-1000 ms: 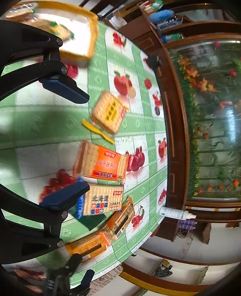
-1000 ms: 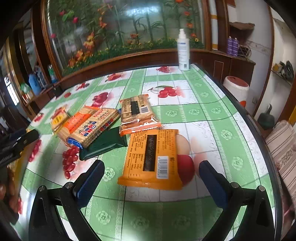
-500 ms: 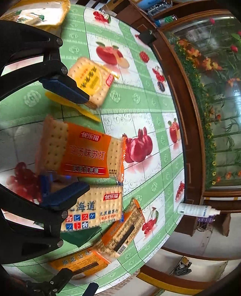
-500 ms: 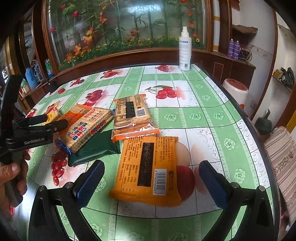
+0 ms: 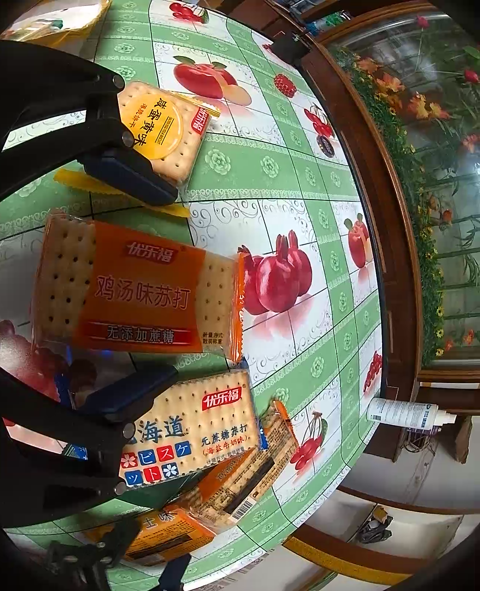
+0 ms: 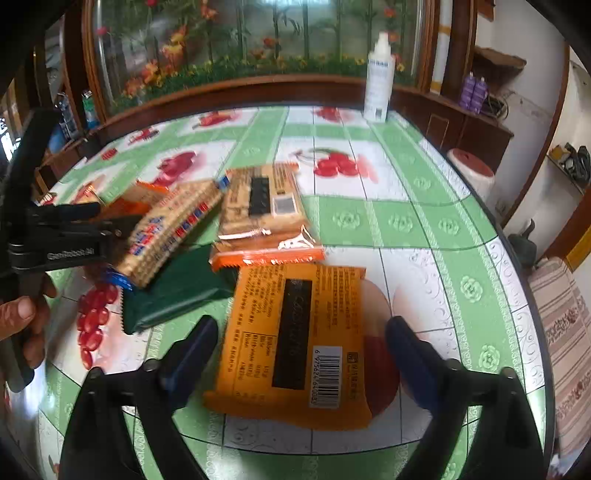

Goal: Organize snacks
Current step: 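Grasp the orange barcode pack with the right tool while the left tool grasps the orange soda-cracker pack, then carry both orange packs over the white tray with both tools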

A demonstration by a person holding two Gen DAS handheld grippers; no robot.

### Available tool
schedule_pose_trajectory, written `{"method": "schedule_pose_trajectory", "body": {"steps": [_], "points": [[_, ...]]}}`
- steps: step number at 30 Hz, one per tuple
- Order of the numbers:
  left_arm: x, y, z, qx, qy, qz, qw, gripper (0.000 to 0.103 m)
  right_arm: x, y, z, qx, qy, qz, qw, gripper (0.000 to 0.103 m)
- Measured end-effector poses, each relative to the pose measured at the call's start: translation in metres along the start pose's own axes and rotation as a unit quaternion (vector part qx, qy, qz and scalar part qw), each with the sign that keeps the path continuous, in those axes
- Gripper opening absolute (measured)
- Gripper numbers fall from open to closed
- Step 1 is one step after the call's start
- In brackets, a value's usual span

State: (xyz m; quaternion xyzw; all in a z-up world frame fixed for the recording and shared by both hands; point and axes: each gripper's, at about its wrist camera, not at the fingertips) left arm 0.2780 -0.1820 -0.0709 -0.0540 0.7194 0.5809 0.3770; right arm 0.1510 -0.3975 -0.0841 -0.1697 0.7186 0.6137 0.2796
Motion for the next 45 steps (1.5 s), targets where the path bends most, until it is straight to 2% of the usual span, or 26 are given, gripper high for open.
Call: {"method": "schedule_pose_trajectory", "body": {"steps": [1,3,4,5,6,7,9,19,29,33,37,45], "points": [[0.000,0.000,0.000,0.002,0.000,-0.001,1.0000,0.088,0.000,-0.002,-0.001,-0.003,-0.001,0.005,1.000,0.078],[0.001,0.000,0.000,0.008,0.000,-0.002,1.0000,0.087,-0.001,-0.004,0.000,0.003,0.000,0.009,1.000,0.078],[0.002,0.001,0.000,0.011,0.001,-0.002,0.9999,0.083,-0.002,-0.005,0.000,0.004,0.002,0.010,1.000,0.078],[0.002,0.001,0.000,0.017,0.001,-0.001,0.9999,0.067,-0.003,-0.005,0.001,0.004,0.004,0.010,1.000,0.078],[0.003,0.000,0.000,0.022,0.002,0.008,0.9997,0.058,-0.004,-0.006,0.001,0.003,0.005,0.010,1.000,0.078],[0.004,0.001,0.001,0.030,0.006,0.006,0.9995,0.054,-0.004,-0.006,0.002,0.001,0.007,0.010,1.000,0.076],[0.008,0.004,-0.001,0.031,0.004,0.006,0.9995,0.054,-0.003,-0.004,0.002,-0.002,0.008,0.006,1.000,0.071],[0.034,0.027,-0.001,0.047,0.024,0.000,0.9986,0.053,0.006,0.006,0.001,-0.014,0.014,0.007,1.000,0.071],[0.080,0.075,0.000,0.043,0.048,-0.019,0.9977,0.053,0.028,0.032,0.001,-0.038,0.006,-0.003,0.999,0.071],[0.094,0.100,0.001,0.040,0.057,-0.034,0.9970,0.053,0.040,0.052,-0.001,-0.052,-0.003,-0.020,0.998,0.071],[0.106,0.120,0.000,0.031,0.061,-0.047,0.9966,0.053,0.050,0.071,0.005,-0.071,-0.003,-0.034,0.997,0.071],[0.133,0.159,0.004,-0.014,0.075,-0.066,0.9949,0.053,0.054,0.101,0.038,-0.120,0.018,-0.054,0.991,0.071]]}}
Point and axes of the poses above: each gripper's, at about its wrist camera, not at the fingertips, and y roughly against the way its jaws point, z to its left, x to its underside, and after that the axes turned 7 degrees about x, right-handed
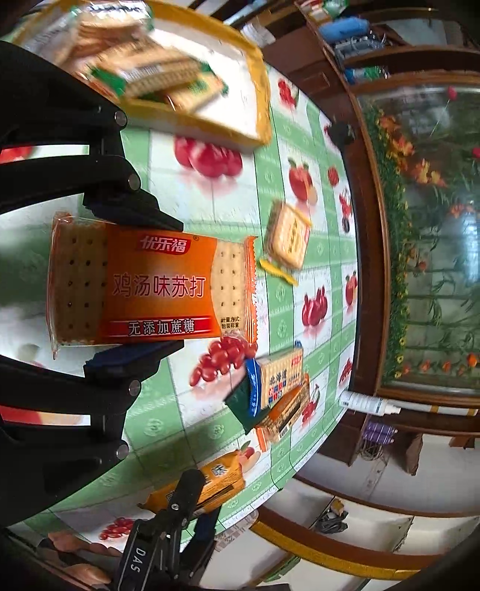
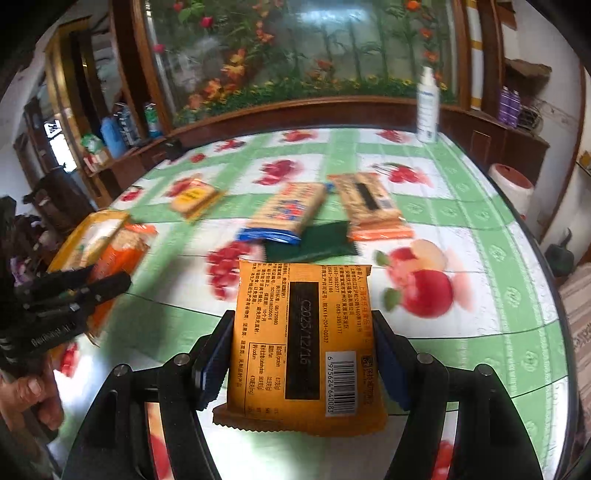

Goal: Organize snacks
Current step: 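Carry both orange packs over the white tray with both tools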

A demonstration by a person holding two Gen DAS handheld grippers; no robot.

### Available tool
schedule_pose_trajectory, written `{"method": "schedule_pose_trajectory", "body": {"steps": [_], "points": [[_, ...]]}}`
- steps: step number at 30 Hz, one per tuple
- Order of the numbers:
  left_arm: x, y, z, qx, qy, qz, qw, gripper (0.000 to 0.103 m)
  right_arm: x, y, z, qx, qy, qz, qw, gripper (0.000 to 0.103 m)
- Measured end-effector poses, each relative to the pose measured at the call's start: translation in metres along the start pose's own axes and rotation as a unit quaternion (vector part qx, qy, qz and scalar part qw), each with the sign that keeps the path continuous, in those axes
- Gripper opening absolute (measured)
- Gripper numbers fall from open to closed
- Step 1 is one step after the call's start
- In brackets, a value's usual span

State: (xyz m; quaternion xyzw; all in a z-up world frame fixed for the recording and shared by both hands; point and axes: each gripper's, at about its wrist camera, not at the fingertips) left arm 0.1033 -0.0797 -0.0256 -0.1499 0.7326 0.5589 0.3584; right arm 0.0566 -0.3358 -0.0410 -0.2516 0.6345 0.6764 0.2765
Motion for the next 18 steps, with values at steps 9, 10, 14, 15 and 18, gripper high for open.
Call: {"method": "schedule_pose_trajectory", "body": {"steps": [9,10,14,15,18], "points": [[0.019,0.043,0.007,-0.038,0.005,-0.030,0.9988,0.053,-0.002,0.021,0.056,-0.055,0.041,-0.019,0.997,0.071],[0.020,0.046,0.008,-0.043,0.006,-0.033,0.9985,0.053,-0.002,0.024,0.061,-0.061,0.043,-0.022,0.997,0.071],[0.025,0.060,0.016,-0.060,0.013,-0.044,0.9971,0.053,-0.002,0.033,0.077,-0.079,0.054,-0.029,0.995,0.071],[0.027,0.063,0.019,-0.064,0.016,-0.047,0.9967,0.053,-0.002,0.035,0.079,-0.081,0.057,-0.031,0.995,0.071],[0.030,0.073,0.027,-0.073,0.026,-0.054,0.9956,0.053,-0.001,0.040,0.091,-0.088,0.066,-0.034,0.993,0.071]]}}
Point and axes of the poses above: each gripper's, at about its wrist camera, not at the fingertips, and y roughly against the way its jaws point, z to its left, x to its underside, and after that the axes turned 7 degrees about x, right-handed
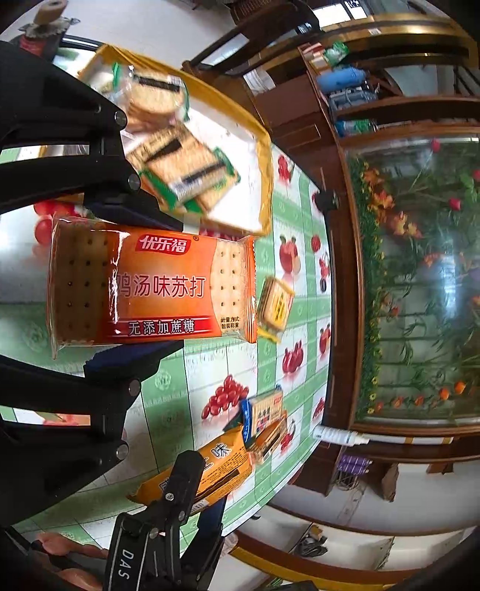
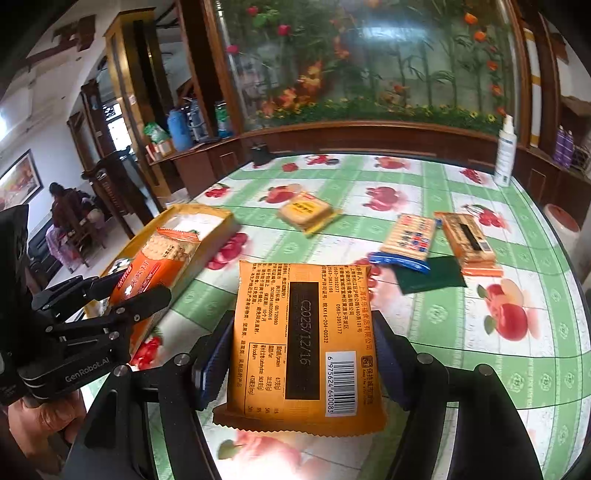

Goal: Organize snacks
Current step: 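Carry both orange packs over the white tray with both tools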

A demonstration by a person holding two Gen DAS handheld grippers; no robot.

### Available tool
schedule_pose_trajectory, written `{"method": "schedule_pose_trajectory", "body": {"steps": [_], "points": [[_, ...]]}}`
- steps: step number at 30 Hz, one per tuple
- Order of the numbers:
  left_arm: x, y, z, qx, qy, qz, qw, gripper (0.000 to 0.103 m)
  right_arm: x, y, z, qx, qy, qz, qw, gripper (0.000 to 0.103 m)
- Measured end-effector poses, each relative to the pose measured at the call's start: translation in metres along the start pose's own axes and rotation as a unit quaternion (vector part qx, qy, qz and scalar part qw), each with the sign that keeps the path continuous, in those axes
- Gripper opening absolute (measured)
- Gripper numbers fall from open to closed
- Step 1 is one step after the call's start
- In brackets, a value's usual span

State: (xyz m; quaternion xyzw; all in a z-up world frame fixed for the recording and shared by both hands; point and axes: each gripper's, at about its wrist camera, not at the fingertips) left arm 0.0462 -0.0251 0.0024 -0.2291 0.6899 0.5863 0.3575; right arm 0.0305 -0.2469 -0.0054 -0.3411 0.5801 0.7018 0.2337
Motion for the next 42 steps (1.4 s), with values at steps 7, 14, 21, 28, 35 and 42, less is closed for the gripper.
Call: {"method": "schedule_pose_trajectory", "body": {"steps": [7,14,21,28,35,42], "points": [[0.006,0.018,0.017,-0.021,0.014,-0.017,0.9995,0.053,-0.001,0.004,0.025,-0.017,0.021,-0.006,1.000,0.071],[0.013,0.032,0.035,-0.041,0.027,-0.028,0.9984,0.053,-0.002,0.007,0.050,-0.030,0.043,-0.010,0.999,0.071],[0.019,0.042,0.057,-0.063,0.047,-0.035,0.9963,0.053,-0.007,0.008,0.078,-0.047,0.066,-0.020,0.997,0.071],[0.023,0.052,0.079,-0.090,0.062,-0.041,0.9932,0.053,-0.013,0.004,0.113,-0.070,0.093,-0.027,0.993,0.071],[0.029,0.056,0.098,-0.106,0.075,-0.038,0.9909,0.053,-0.021,-0.007,0.151,-0.096,0.119,-0.026,0.988,0.070],[0.031,0.055,0.111,-0.117,0.084,-0.034,0.9890,0.053,-0.023,-0.015,0.173,-0.111,0.135,-0.024,0.984,0.070]]}}
Point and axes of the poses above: each gripper's, at about its wrist camera, not at the fingertips, and y roughly against the way its jaws point, z to its left, x to its underside, and after that the axes turned 7 degrees about x, right-handed
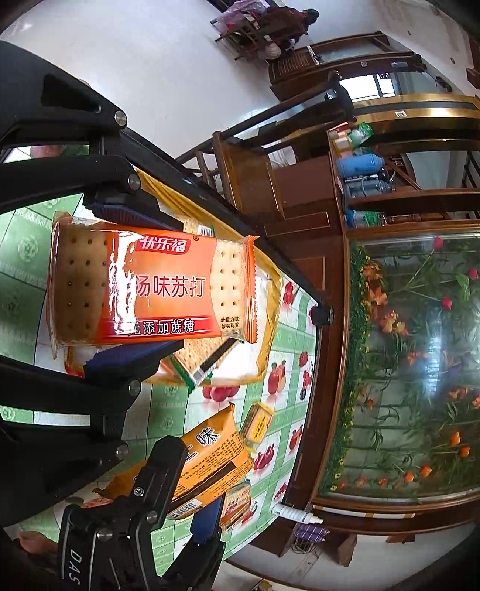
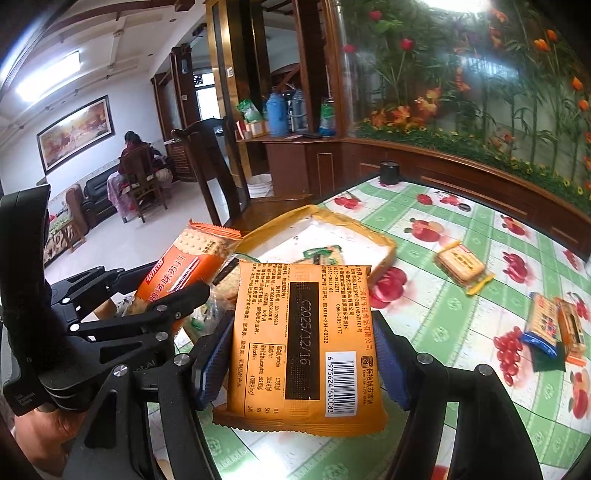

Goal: Organize snacks
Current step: 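Carry both orange packs over the white tray with both tools, then lower both orange packs into the white tray and open both tools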

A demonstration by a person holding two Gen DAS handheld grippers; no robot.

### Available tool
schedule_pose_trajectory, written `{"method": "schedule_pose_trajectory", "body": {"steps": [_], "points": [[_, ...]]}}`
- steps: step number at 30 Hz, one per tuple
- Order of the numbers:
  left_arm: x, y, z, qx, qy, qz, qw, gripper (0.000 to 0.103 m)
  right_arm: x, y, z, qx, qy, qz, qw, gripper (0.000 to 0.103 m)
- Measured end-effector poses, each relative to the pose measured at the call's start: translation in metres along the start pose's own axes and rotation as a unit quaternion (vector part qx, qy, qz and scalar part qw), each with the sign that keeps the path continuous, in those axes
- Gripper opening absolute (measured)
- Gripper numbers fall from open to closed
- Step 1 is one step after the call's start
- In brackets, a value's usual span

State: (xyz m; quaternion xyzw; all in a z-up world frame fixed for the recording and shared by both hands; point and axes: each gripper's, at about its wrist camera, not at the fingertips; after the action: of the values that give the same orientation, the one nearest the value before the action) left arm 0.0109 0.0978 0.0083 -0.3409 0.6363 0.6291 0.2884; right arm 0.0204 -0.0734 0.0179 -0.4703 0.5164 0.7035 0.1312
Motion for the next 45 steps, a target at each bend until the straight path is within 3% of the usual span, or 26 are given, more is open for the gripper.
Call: {"method": "schedule_pose_trajectory", "body": {"steps": [30,45], "points": [[0.003,-0.026,0.021,-0.022,0.020,0.024,0.9993,0.053,-0.018,-0.034,0.007,-0.029,-0.001,0.000,1.000,0.070],[0.000,-0.044,0.028,-0.028,0.024,0.038,0.9986,0.053,-0.025,-0.049,0.004,-0.023,-0.003,0.005,1.000,0.070]]}}
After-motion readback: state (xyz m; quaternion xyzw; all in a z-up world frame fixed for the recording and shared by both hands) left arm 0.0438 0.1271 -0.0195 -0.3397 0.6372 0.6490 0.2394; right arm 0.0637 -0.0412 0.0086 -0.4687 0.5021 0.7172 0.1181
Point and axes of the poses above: each gripper's, at about its wrist camera, not at the fingertips, and y roughly against the way its jaws point, z to its left, x to its underside, and after that the axes turned 7 degrees about x, right-handed
